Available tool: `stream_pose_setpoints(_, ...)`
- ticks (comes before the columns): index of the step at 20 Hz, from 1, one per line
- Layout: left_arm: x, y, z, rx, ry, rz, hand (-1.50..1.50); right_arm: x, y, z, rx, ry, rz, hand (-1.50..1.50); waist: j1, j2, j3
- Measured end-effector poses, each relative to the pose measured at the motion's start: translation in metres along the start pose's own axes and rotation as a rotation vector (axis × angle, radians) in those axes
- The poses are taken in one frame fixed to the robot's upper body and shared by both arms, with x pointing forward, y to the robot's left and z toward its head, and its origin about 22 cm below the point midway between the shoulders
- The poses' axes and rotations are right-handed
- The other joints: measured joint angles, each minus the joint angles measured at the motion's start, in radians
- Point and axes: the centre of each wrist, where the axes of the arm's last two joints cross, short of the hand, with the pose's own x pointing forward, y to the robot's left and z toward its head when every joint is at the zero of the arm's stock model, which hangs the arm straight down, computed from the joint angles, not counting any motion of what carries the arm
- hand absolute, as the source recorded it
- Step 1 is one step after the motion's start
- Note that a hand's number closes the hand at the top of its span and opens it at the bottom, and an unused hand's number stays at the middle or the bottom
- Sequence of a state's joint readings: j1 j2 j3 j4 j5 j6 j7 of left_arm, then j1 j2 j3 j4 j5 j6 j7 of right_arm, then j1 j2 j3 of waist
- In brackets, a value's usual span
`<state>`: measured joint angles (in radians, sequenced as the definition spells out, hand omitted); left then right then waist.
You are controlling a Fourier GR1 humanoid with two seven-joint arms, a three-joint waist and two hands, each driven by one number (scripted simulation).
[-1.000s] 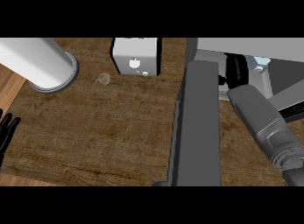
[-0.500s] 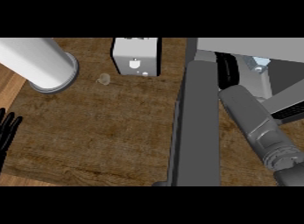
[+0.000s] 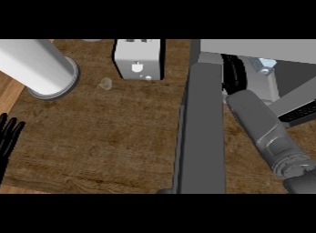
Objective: Pick up the milk, place it into the microwave and close the microwave
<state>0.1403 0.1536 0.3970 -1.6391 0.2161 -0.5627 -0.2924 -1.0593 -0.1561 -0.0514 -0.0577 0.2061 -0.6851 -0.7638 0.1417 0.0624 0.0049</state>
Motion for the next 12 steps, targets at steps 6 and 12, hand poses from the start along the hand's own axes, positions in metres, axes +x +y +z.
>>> stream_pose_setpoints(6,-0.001,0.000,0.003,0.005,-0.010,-0.009,-1.50,-0.002,0.002,0.004,0.003,0.010,-0.038,-1.50,-0.014,-0.008,0.000)
stream_pose_setpoints(12,-0.001,-0.004,0.011,0.015,-0.014,-0.014,-1.50,-0.018,-0.012,0.008,0.031,0.012,-0.092,-1.50,-0.028,-0.015,0.000)
